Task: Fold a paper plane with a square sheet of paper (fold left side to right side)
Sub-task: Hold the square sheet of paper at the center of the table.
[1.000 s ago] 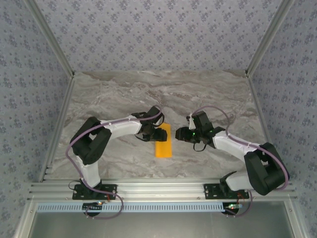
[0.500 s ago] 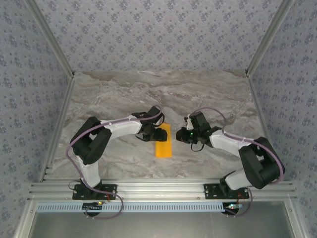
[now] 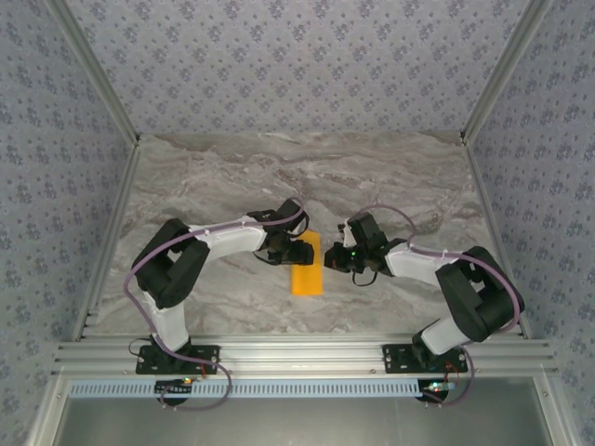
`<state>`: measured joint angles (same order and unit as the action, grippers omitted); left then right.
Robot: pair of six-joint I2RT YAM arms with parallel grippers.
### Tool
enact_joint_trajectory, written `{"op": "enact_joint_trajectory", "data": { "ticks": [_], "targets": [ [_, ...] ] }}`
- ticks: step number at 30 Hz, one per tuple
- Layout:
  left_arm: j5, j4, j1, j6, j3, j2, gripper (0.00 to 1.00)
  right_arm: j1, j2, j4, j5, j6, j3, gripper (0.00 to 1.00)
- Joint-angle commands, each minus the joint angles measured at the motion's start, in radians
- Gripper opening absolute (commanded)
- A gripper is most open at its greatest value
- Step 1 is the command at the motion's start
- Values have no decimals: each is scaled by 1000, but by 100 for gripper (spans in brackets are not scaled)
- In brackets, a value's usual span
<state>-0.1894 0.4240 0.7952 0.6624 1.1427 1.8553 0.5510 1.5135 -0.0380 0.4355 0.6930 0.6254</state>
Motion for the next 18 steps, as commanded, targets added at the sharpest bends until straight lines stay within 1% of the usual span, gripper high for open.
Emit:
{"op": "enact_joint_trajectory", "data": {
  "ticks": [1,18],
  "targets": [
    [21,0,16,-14,-17,78,63,12,33,-21,23,21,30,0],
    [23,7,16,-16,-12,81,63,26,102,-29,18,23,74,0]
  ]
}}
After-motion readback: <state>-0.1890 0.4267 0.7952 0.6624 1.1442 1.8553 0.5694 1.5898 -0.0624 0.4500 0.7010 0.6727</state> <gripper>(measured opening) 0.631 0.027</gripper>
